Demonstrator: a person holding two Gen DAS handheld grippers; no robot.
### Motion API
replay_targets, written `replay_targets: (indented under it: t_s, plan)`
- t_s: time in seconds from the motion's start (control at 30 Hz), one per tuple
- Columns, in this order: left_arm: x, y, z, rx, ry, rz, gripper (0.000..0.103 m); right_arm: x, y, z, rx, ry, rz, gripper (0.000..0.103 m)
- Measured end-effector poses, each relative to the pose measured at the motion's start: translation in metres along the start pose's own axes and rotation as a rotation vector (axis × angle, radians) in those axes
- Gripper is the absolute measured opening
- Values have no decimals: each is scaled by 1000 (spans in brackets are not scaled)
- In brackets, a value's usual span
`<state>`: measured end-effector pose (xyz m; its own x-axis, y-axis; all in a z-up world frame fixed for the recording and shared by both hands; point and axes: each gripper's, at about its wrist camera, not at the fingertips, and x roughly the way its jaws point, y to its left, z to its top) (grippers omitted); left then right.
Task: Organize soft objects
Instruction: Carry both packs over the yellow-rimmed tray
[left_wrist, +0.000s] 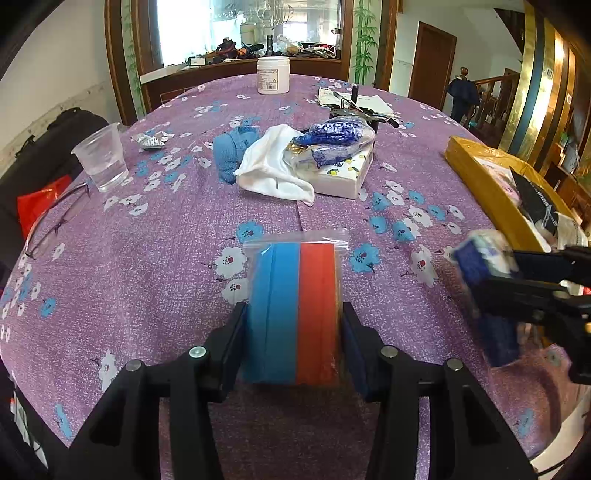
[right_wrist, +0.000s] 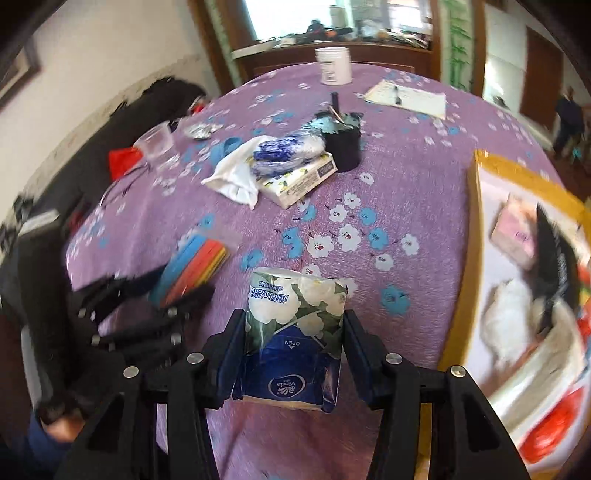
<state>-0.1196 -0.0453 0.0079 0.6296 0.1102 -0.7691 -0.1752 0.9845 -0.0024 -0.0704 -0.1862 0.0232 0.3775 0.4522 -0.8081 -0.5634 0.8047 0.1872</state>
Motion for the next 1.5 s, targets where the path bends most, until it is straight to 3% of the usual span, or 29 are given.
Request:
replay_targets:
  t_s: [0.33,0.47,0.57,0.93,1.0,1.03,1.07,1.5]
  plan:
    - [0,-2,-4,9,-36,15,51,13,4,-24,13,-17,-31,65]
    - [0,-3,-4,11,-39,15,52,16,16,-34,-41,-34,-97,80]
    - [0,-2,-4,5,-39,12,53,17,22,-39,-60,-45,-127,81]
    - [-1,-2,-4,9,-41,14,54,2,-1,-44,124,-76,55,82]
    - [-1,-2,-4,7,-42,13,54,0,-3,-44,149,-74,74,76]
    - [-1,-2,-4,9,-43,15,54,0,-2,-44,148,-71,64,59]
    - [-1,-3,-4,11,-45,18,54,1,-1,-44,132,-65,38,57]
    - [-12,-16,-11,24,-101,49,45,-31,0,-47,127,-200,-10,54]
